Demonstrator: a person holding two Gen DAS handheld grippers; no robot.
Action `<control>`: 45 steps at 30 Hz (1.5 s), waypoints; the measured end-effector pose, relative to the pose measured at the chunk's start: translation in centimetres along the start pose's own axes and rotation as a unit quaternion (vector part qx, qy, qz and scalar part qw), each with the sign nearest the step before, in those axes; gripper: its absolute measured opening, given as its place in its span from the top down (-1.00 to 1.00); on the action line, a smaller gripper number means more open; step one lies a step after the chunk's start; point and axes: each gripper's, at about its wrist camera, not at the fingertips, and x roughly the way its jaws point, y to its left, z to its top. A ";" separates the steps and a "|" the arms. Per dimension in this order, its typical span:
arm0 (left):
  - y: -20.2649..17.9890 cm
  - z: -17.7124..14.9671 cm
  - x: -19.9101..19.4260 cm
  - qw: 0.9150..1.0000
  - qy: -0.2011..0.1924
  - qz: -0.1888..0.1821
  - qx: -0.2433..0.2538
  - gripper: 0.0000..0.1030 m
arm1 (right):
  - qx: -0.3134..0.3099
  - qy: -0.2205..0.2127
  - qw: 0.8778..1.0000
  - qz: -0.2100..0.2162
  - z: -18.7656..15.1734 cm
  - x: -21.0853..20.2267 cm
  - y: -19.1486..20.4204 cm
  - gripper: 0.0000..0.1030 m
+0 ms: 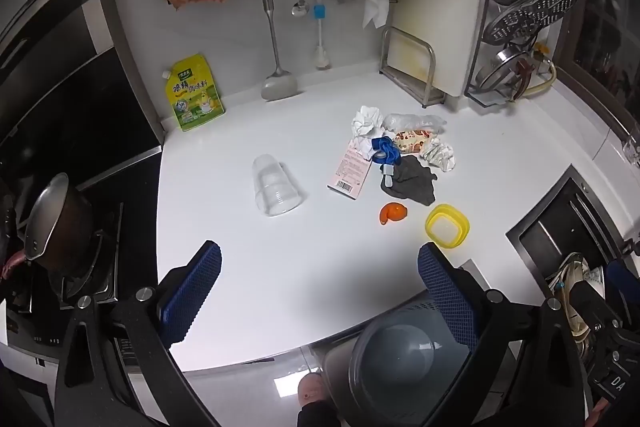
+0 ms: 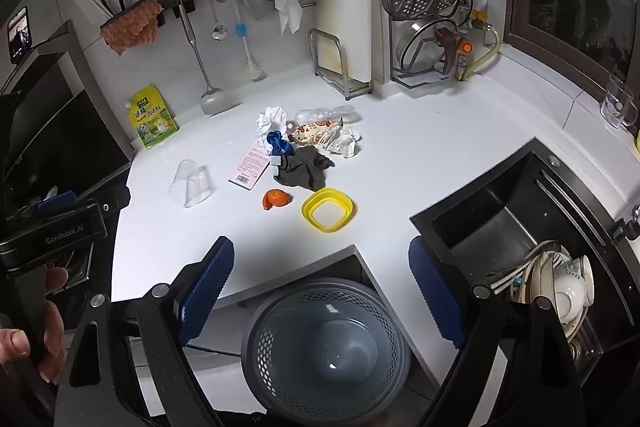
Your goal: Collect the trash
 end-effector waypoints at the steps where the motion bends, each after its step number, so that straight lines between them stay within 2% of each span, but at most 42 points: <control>1: 0.0 0.0 0.0 1.000 0.000 0.000 0.000 -0.88 | 0.000 0.000 1.000 0.000 0.0 0.0 0.0 -0.65; 19: 0.7 0.3 0.8 1.000 0.004 -0.002 0.001 -0.88 | 0.001 -0.001 1.000 0.002 0.2 0.3 0.0 -0.65; 45: 0.0 0.2 0.1 1.000 0.000 0.003 0.002 -0.88 | 0.002 -0.004 1.000 0.003 0.4 0.1 0.4 -0.65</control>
